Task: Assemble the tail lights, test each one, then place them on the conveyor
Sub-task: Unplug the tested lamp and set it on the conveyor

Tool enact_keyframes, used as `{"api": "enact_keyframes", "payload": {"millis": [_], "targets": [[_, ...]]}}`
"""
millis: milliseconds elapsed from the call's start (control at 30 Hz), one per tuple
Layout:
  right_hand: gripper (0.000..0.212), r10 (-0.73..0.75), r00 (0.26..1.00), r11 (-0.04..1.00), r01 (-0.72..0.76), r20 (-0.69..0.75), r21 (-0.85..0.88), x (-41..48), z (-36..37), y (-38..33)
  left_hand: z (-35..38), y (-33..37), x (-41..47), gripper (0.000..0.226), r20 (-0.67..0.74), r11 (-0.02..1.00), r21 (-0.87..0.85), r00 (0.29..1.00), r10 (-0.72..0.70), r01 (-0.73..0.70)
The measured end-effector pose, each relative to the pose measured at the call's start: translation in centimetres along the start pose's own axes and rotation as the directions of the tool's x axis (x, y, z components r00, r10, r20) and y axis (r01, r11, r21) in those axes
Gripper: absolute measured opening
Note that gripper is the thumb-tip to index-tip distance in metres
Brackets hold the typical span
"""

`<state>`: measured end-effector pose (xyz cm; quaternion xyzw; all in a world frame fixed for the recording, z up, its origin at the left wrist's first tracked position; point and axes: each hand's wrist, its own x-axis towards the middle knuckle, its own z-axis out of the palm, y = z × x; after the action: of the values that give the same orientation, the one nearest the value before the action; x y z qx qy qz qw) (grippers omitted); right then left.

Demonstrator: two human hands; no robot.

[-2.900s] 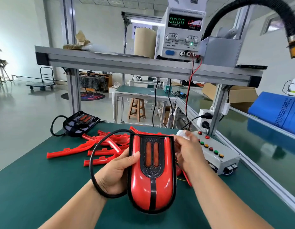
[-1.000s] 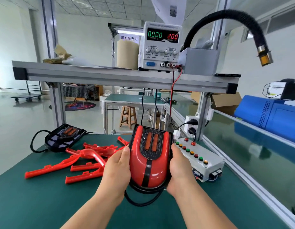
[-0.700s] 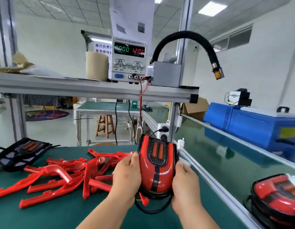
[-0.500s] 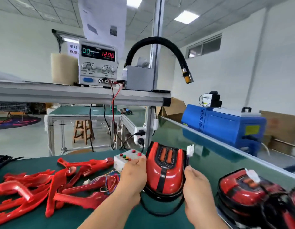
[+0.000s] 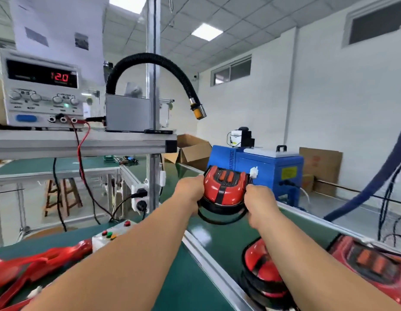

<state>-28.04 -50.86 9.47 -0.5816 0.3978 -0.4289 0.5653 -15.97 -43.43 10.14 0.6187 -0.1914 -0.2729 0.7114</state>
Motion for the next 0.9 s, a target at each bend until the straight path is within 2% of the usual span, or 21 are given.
{"api": "enact_keyframes", "payload": {"millis": [67,167,233,467,600,733,833,900], "targets": [[0.018,0.048,0.999,0.999,-0.047,-0.017,0.020,1.1,0.1,-0.8,0.6,0.9,0.7,0.022,0.006,1.000,-0.012,1.000,0.007,-0.007],[0.021,0.051,0.998,0.997,-0.049,-0.026,0.053,1.8,0.3,-1.1,0.9,0.9,1.5,0.020,0.023,1.000,-0.012,1.000,0.011,-0.010],[0.020,0.038,0.999,0.999,-0.038,-0.001,0.013,1.8,0.3,-0.5,0.6,0.0,1.7,0.022,0.029,1.000,-0.016,1.000,-0.004,0.004],[0.023,0.145,0.989,0.989,-0.146,0.038,0.009,0.6,1.8,3.5,-2.4,-3.6,2.8,0.022,0.022,0.993,0.009,0.992,-0.121,0.120],[0.022,0.155,0.985,0.988,-0.155,0.072,-0.001,0.9,3.1,3.1,-3.5,-4.1,3.9,0.025,0.034,0.980,-0.002,0.980,-0.199,0.199],[0.024,0.168,0.981,0.986,-0.165,0.101,-0.033,1.0,5.0,2.2,-4.8,-3.6,4.3,0.014,0.058,0.967,-0.002,0.966,-0.253,0.253],[0.026,0.206,0.972,0.979,-0.206,0.113,-0.013,1.2,6.1,1.4,-5.5,-2.7,5.1,0.031,0.055,0.964,0.033,0.963,-0.264,0.263],[0.026,0.214,0.965,0.975,-0.220,0.152,0.030,1.5,6.5,0.4,-5.5,-1.8,5.3,0.029,0.039,0.961,0.065,0.961,-0.273,0.270]]}}
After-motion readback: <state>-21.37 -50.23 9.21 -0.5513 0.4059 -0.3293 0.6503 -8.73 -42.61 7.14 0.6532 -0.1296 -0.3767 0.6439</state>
